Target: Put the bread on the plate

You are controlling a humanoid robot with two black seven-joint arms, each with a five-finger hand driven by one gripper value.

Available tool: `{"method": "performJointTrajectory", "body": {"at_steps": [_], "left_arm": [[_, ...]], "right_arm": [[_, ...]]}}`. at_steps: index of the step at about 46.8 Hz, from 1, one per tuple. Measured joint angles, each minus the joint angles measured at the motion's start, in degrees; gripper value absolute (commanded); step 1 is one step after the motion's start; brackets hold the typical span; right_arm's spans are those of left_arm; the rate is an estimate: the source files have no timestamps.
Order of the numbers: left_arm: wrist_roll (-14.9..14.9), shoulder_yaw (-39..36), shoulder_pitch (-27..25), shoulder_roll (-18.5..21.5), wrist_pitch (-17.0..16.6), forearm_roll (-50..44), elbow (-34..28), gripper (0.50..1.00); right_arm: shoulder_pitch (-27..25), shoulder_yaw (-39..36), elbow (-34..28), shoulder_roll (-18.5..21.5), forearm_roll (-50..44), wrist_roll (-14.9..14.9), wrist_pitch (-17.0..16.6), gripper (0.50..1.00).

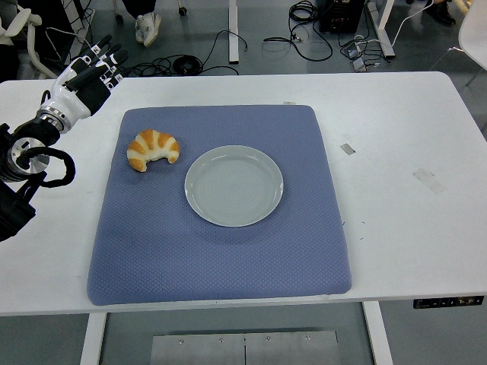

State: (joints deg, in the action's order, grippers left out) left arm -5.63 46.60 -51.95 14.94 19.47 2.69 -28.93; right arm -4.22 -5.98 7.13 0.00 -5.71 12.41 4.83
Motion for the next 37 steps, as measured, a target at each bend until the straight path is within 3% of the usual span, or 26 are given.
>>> {"method": "performJointTrajectory", "body": {"at_steps": [22, 37], "left_arm": [[-0.1, -1.8, -0.1, 1.2, -0.1, 1.8, -1.4, 0.981], [0.1, -4.0, -0.9, 4.8, -1.2, 11.8, -5.9, 0.978]], "right_arm": [[0.0, 0.0, 0.0, 0.0, 0.0, 0.0, 0.0, 1.0], [0.0, 0.0, 0.0, 0.0, 0.0, 0.0, 0.0, 1.0]]}}
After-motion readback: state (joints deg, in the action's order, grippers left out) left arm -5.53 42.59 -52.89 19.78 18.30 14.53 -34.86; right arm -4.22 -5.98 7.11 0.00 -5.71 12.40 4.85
